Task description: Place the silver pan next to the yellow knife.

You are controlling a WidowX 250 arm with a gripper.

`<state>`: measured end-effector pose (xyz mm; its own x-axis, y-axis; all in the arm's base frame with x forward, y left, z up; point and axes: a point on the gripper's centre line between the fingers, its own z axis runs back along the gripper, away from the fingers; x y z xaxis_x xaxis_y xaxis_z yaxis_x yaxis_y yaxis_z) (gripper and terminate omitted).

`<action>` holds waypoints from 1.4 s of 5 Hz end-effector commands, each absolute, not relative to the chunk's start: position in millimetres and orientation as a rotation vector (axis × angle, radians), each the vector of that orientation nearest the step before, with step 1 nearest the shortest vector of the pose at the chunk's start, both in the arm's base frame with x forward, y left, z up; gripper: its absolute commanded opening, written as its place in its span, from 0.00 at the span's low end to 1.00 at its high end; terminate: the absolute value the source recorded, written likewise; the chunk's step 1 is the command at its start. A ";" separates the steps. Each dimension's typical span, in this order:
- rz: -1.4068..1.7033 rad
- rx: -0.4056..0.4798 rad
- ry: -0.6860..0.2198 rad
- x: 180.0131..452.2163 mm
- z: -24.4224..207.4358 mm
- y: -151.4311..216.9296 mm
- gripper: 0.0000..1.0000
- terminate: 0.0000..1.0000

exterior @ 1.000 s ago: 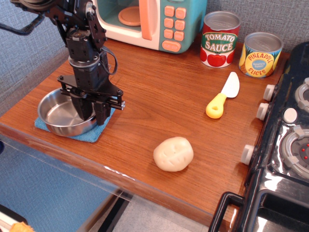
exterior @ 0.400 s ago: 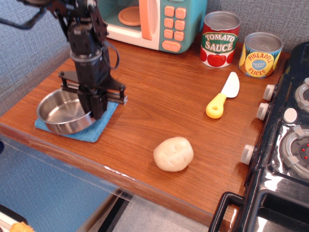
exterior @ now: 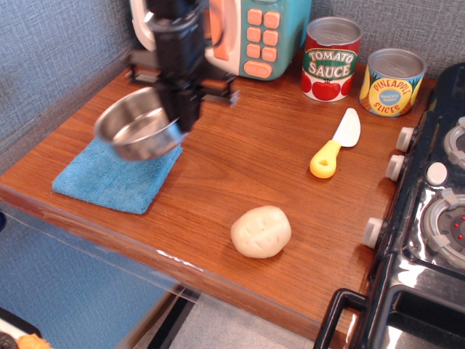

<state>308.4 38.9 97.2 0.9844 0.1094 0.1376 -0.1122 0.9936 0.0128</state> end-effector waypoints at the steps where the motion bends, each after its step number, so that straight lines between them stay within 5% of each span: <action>1: -0.013 -0.022 -0.104 345.9 78.1 -8.5 0.00 0.00; 2: -0.057 -0.024 -0.065 351.8 58.0 -25.6 0.00 0.00; 4: -0.119 0.016 -0.056 341.6 53.7 -52.8 0.00 0.00; 5: -0.085 0.022 -0.031 337.1 56.0 -54.4 1.00 0.00; 7: -0.011 -0.018 -0.038 337.3 69.1 -38.8 1.00 0.00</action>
<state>335.5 -38.4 50.5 0.9998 -0.0118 -0.0184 0.0115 0.9998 -0.0158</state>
